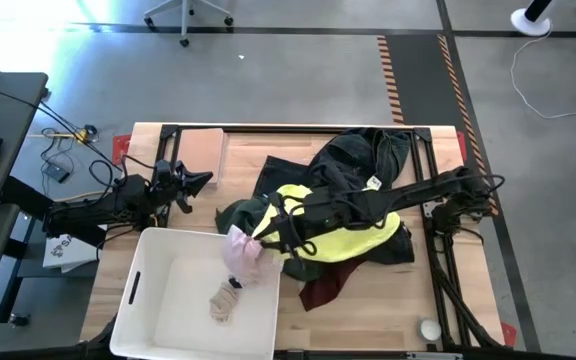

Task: Sort clothes
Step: Put the pink underwear into the white bin, then adjust the yellow shirt

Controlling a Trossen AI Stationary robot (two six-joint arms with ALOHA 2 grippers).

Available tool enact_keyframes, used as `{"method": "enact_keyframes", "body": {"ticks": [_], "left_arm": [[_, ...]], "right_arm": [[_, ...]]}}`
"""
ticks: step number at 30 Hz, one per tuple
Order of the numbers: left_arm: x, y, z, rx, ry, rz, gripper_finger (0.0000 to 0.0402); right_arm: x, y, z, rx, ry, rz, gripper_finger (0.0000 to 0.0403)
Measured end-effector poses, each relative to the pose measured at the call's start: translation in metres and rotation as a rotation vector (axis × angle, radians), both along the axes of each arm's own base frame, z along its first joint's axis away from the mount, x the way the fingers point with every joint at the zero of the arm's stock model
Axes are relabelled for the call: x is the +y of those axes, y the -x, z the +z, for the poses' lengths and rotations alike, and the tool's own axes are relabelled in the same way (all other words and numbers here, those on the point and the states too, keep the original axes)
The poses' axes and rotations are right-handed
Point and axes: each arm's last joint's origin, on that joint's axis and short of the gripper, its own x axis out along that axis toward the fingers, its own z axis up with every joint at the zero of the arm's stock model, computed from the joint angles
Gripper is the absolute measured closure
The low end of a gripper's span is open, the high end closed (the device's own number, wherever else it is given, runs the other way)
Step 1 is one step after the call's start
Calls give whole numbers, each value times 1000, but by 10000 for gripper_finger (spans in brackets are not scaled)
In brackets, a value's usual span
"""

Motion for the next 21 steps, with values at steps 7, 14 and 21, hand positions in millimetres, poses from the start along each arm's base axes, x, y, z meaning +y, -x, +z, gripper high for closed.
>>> {"method": "enact_keyframes", "body": {"ticks": [7, 14, 21], "left_arm": [[0, 0, 0, 1, 0, 0, 397], [0, 0, 0, 2, 0, 0, 397], [0, 0, 0, 2, 0, -3, 397]], "right_arm": [[-5, 3, 3, 20, -15, -14, 256], [1, 14, 19, -32, -29, 54, 230], [10, 33, 35, -60, 124, 0, 228]]}}
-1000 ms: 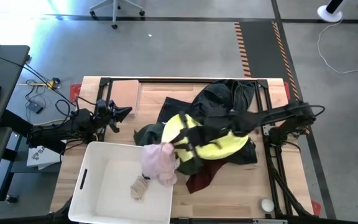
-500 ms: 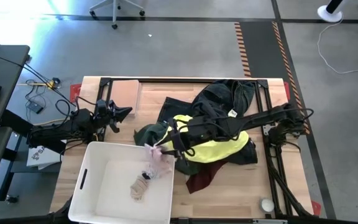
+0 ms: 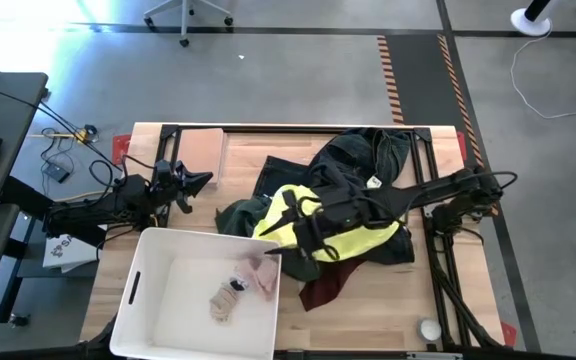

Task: Sort clothes
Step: Adjust the yellow shirt

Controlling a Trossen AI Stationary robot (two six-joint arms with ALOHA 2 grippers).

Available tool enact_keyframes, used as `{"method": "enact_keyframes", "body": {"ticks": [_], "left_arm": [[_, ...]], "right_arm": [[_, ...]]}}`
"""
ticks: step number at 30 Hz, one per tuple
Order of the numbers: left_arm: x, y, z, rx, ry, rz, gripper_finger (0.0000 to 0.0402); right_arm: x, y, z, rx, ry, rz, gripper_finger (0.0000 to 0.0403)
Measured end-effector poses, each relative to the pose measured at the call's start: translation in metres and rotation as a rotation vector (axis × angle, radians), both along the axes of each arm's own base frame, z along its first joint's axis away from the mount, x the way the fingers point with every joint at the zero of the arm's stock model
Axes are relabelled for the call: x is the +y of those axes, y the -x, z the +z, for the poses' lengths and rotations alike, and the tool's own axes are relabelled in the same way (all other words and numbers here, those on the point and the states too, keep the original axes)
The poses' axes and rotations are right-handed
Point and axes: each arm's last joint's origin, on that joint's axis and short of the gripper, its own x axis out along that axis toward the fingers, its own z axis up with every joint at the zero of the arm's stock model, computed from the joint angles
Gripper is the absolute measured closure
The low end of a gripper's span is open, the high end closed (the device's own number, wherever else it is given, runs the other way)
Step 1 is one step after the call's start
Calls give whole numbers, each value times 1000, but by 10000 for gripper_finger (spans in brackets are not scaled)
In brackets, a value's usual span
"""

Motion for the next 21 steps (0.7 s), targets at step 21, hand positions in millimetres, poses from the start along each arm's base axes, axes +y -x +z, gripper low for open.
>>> {"method": "enact_keyframes", "body": {"ticks": [21], "left_arm": [[0, 0, -1, 16, 1, -1, 397]], "right_arm": [[-55, 37, -144, 802, -91, -390, 231]]}}
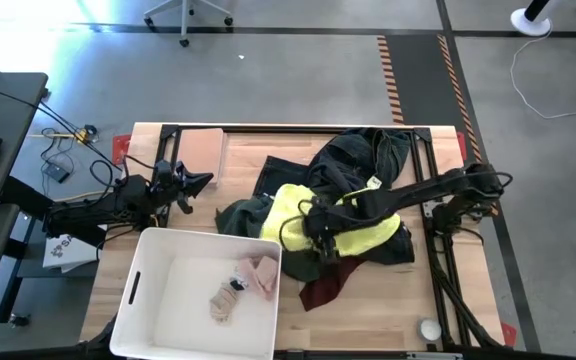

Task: Sort clothes
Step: Adjust the yellow shirt, then put the maroon underwear into the white bin

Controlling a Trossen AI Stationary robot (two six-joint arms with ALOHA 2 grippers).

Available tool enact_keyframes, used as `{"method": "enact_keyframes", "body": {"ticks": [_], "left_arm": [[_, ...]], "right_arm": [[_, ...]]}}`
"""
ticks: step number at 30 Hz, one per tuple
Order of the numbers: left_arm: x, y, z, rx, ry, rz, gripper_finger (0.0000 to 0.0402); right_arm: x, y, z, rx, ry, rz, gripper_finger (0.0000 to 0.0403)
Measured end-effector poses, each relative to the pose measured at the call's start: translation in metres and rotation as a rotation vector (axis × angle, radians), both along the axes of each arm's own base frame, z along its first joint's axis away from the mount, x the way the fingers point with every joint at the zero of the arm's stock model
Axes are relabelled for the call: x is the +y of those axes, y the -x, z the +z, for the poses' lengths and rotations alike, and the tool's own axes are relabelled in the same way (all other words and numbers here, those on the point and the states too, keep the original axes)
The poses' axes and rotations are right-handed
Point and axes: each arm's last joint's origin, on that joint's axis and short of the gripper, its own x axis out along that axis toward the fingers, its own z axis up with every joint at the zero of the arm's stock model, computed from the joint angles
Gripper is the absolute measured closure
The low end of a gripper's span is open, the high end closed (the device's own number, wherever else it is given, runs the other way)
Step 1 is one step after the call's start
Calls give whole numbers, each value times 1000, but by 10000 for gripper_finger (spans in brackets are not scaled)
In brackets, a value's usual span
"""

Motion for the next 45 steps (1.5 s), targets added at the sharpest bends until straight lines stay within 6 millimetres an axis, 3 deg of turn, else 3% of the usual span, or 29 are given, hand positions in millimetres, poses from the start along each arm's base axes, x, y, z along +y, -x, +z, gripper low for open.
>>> {"method": "enact_keyframes", "body": {"ticks": [4, 11, 15, 18, 21, 26, 29, 32, 36, 41, 45], "left_arm": [[0, 0, 0, 1, 0, 1, 397], [0, 0, 0, 1, 0, 7, 397], [0, 0, 0, 4, 0, 6, 397], [0, 0, -1, 9, 1, 6, 397], [0, 0, -1, 9, 1, 6, 397], [0, 0, -1, 12, 1, 5, 397], [0, 0, -1, 12, 1, 5, 397], [0, 0, -1, 13, 1, 4, 397], [0, 0, -1, 13, 1, 4, 397], [0, 0, -1, 15, 2, 4, 397], [0, 0, -2, 16, 2, 4, 397]], "right_arm": [[-49, 9, -22, 66, 162, -287, 231], [-124, 27, -25, 121, 329, -688, 231], [-150, 33, -25, 104, 340, -828, 231], [-154, 39, -19, 99, 419, -900, 231], [-144, 39, 3, 34, 509, -895, 231], [-108, 45, 58, -170, 695, -912, 231], [-85, 54, 87, -281, 676, -873, 231], [-64, 61, 100, -348, 567, -782, 231], [-34, 65, 94, -366, 430, -663, 231], [4, 67, 60, -261, 319, -422, 231], [38, 66, 32, -237, 59, -204, 231]]}}
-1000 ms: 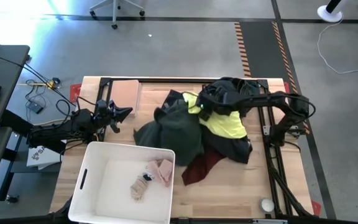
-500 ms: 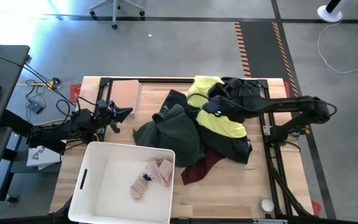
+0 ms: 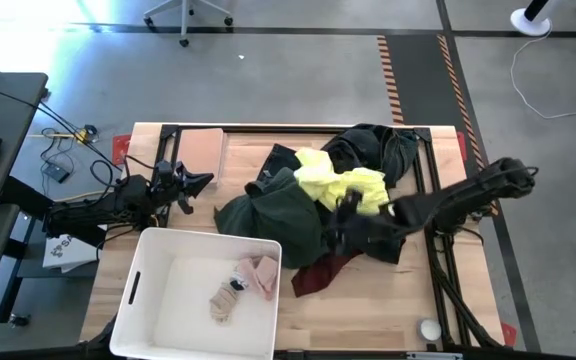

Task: Sort clothes
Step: Put the maroon underwear into the white bin

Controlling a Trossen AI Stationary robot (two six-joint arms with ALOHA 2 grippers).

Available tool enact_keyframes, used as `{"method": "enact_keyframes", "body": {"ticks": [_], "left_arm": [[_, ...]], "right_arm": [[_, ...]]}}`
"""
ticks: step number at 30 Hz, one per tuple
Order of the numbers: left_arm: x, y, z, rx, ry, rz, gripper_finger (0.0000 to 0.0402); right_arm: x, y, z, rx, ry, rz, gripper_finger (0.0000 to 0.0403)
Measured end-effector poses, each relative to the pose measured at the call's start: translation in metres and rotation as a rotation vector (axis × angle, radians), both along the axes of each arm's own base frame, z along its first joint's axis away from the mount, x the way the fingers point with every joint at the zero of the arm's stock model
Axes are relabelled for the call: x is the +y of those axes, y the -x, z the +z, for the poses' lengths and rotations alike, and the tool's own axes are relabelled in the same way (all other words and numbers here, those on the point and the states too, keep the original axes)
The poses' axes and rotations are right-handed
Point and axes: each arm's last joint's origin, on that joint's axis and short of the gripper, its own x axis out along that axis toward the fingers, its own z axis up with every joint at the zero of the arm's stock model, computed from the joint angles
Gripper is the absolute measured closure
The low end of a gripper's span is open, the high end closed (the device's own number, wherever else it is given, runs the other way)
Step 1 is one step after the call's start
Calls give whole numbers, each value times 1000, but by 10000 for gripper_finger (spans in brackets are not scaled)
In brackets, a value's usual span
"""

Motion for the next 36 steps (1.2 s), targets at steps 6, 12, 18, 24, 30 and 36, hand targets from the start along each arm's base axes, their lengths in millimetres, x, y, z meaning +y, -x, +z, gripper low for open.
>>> {"method": "enact_keyframes", "body": {"ticks": [6, 12, 18, 24, 30, 36], "left_arm": [[0, 0, 0, 1, 0, 1, 397], [0, 0, 0, 1, 0, 3, 397], [0, 0, -1, 7, 1, 3, 397], [0, 0, -1, 10, 2, 4, 397], [0, 0, -1, 11, 2, 5, 397], [0, 0, -1, 11, 2, 4, 397]], "right_arm": [[32, 7, -59, 61, -173, 137, 231], [38, 8, -105, 194, -202, 109, 231], [43, 1, -142, 310, -185, 116, 231], [40, -4, -160, 350, -164, 86, 249], [42, -3, -157, 385, -313, 83, 368], [54, 3, -142, 461, -685, 119, 378]]}}
